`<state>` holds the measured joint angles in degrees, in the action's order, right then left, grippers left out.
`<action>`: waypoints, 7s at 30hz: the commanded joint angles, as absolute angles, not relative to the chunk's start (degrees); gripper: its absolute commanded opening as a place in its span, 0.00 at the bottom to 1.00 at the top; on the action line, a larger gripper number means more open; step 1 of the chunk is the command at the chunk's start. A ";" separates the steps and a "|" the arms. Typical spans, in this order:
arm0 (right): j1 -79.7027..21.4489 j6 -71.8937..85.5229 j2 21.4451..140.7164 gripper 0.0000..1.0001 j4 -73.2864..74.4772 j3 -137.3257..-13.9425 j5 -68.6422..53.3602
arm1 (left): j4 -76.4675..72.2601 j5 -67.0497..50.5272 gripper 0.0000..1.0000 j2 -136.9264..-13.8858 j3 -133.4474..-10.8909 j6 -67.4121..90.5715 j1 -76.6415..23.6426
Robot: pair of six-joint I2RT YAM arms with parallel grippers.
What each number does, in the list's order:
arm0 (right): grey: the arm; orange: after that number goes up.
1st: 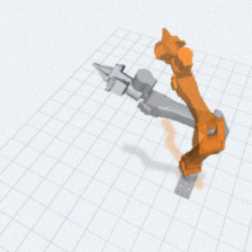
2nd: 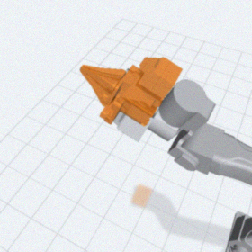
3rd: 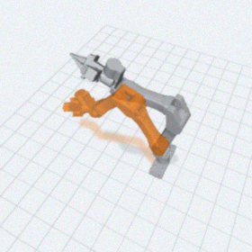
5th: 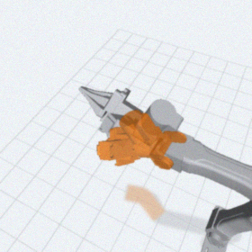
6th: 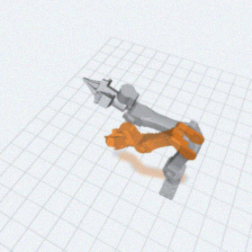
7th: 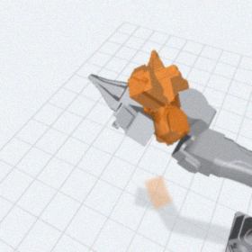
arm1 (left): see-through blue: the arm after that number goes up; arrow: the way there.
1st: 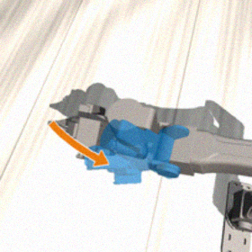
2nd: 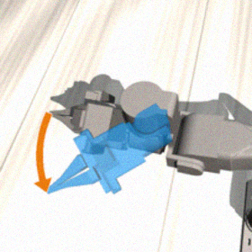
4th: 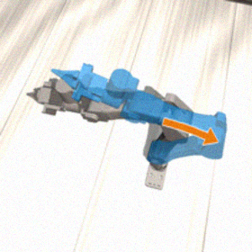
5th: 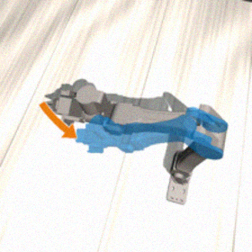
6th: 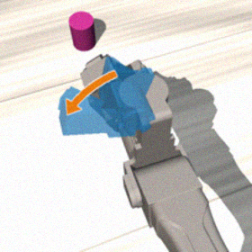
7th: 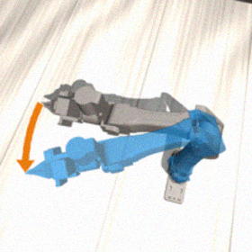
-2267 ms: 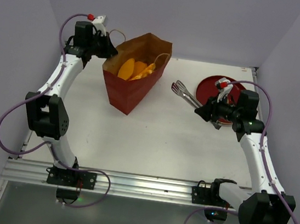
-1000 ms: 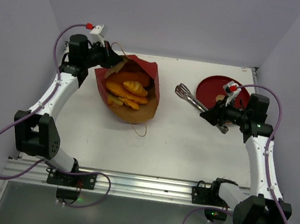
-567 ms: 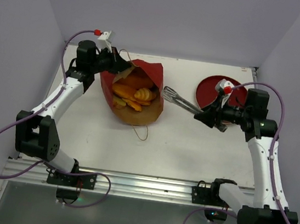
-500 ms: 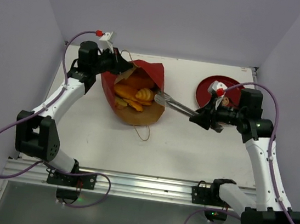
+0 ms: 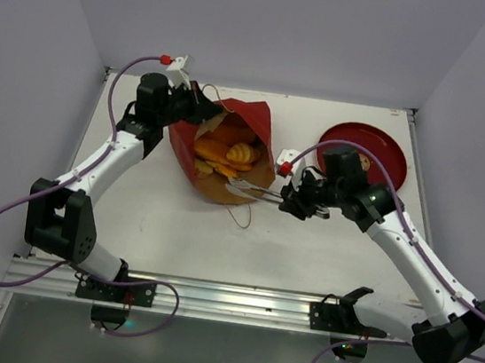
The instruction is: Take the fake bread out of the paper bag
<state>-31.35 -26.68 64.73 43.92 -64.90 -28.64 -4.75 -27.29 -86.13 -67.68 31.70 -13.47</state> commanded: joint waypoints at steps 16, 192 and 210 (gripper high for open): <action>-44.30 -31.02 74.26 0.48 29.89 -67.50 9.93 | -9.58 -25.31 0.00 -83.23 -64.51 35.86 -16.61; -6.77 -42.98 89.21 0.52 8.17 -64.16 11.96 | -0.09 -19.07 0.00 -79.37 -66.09 22.59 -16.44; -5.98 -33.50 78.23 0.49 21.08 -67.23 -2.62 | 1.93 -19.42 0.00 -79.37 -66.88 22.67 -16.52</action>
<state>-6.24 -37.45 84.49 17.67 -63.44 4.25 1.04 -19.35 -80.97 -65.71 24.18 -16.32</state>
